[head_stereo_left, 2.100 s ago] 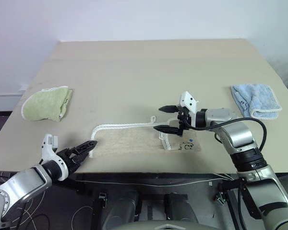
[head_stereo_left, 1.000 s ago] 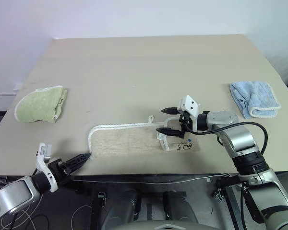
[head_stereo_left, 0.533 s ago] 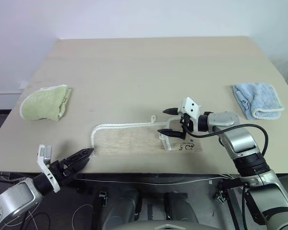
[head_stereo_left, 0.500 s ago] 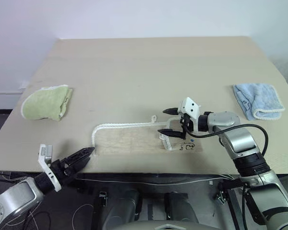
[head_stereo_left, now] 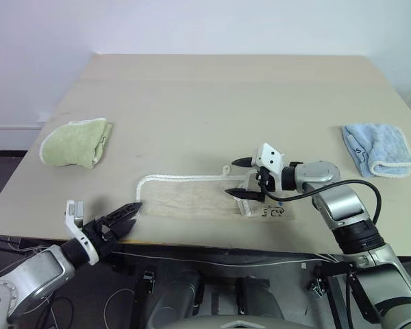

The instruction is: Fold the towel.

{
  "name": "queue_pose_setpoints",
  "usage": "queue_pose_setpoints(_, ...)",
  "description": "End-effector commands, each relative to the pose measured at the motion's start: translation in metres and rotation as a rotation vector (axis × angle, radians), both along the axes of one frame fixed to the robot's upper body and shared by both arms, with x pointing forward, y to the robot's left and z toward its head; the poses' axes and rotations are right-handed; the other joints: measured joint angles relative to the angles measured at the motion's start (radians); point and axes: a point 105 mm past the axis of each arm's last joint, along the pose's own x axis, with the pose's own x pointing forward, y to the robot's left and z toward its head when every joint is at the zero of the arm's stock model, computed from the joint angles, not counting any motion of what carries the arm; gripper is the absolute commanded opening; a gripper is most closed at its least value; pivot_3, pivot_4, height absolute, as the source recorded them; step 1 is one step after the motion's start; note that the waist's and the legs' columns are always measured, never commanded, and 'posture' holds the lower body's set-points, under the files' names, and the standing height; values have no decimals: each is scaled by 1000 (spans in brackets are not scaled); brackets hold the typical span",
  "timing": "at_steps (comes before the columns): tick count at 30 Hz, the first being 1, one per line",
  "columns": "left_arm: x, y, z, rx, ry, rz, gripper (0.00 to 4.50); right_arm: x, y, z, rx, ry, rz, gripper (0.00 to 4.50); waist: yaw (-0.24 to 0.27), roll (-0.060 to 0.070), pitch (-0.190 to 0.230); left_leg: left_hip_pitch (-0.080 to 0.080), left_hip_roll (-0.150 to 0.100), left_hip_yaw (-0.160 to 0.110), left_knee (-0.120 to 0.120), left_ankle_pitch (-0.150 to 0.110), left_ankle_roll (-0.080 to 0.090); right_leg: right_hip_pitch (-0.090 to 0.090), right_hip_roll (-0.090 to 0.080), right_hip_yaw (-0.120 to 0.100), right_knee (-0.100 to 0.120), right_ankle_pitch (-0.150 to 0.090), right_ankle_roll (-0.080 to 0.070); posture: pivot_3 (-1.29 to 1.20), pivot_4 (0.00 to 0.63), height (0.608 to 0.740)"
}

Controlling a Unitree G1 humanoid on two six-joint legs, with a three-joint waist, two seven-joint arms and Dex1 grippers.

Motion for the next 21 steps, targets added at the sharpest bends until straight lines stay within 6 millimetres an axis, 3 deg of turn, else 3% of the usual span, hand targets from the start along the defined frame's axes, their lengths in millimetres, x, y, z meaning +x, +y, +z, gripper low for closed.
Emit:
queue_pose_setpoints(1,-18,-12,32,-31,-145,-131,4467,-3,4,10,14,-37,30,4500,-10,-3,2,-3,0,0,0,0,0,-3,0,0,0,0,0,0,150,740)
queue_pose_setpoints(4,-19,-18,42,-25,-201,-151,4467,-2,7,10,21,-37,35,4500,-21,-4,2,-4,0,0,-1,0,0,-5,1,0,1,0,0,0,150,740)
queue_pose_setpoints(10,-5,-41,35,-3,-167,-94,4467,-2,10,10,23,-39,42,4500,-22,-4,3,-3,2,0,-1,0,0,-5,1,0,2,0,0,0,150,740)
queue_pose_setpoints(13,-7,-54,32,5,-138,-78,4467,-2,5,10,12,-39,35,4500,-21,-5,3,-3,2,0,0,0,0,-4,2,0,1,0,0,0,150,740)
queue_pose_setpoints(21,-3,-55,31,17,-103,25,4467,-3,3,8,1,-37,32,4500,-20,-5,3,-3,2,1,0,0,0,-4,2,0,2,0,0,0,150,740)
